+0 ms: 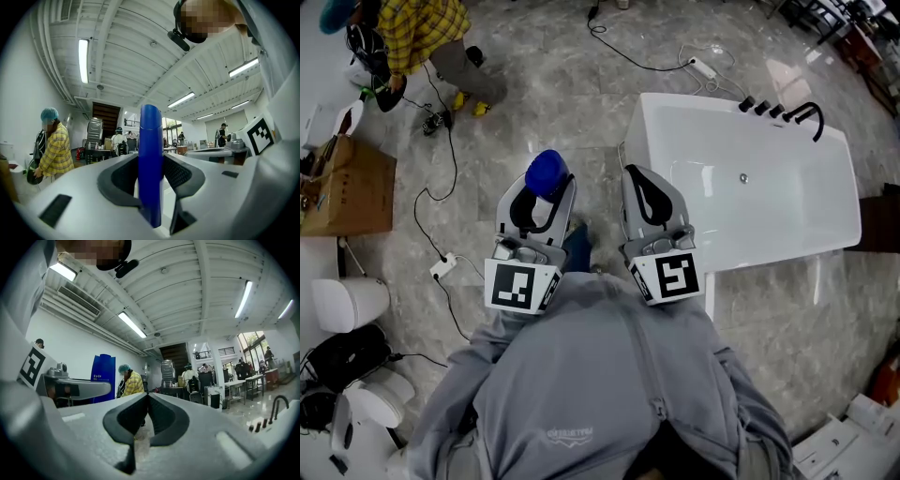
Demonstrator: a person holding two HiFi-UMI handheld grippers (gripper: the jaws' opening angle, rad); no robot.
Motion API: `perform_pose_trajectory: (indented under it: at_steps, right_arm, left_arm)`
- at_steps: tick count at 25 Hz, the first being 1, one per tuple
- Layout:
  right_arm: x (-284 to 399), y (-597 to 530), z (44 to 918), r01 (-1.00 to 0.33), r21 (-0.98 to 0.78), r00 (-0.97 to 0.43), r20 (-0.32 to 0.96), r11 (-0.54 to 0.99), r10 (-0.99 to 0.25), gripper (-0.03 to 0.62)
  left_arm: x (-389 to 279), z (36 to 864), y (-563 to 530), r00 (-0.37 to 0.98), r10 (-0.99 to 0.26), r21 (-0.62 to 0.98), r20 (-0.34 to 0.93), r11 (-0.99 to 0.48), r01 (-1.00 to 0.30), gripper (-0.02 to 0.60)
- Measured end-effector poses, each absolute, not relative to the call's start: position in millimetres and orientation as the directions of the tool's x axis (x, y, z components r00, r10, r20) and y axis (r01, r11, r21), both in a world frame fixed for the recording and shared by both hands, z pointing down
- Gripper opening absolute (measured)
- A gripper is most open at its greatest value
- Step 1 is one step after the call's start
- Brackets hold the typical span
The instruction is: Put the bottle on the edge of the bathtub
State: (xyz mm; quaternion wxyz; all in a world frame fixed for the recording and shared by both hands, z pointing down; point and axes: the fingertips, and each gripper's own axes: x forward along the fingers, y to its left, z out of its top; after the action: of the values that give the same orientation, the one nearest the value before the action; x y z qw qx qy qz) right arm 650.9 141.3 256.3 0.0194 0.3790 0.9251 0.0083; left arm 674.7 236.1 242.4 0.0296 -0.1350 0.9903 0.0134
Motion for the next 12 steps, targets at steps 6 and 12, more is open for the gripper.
perform_pose_trajectory:
  at_steps: [6, 12]
  right_arm:
    - [591, 159, 267, 0.689, 0.035, -0.724, -0.014, 0.724, 0.690, 0.003]
    - [501, 189, 263, 0.670, 0.056, -0.740, -0.026, 0.740, 0.672, 0.003]
  left_arm:
    - [612, 254, 255, -0.956, -0.289, 0.035, -0.057, 0.956, -0.291, 0.158]
    - [521, 255, 282, -0.939, -0.338, 0.046, -0.057, 0.939, -0.341, 0.158]
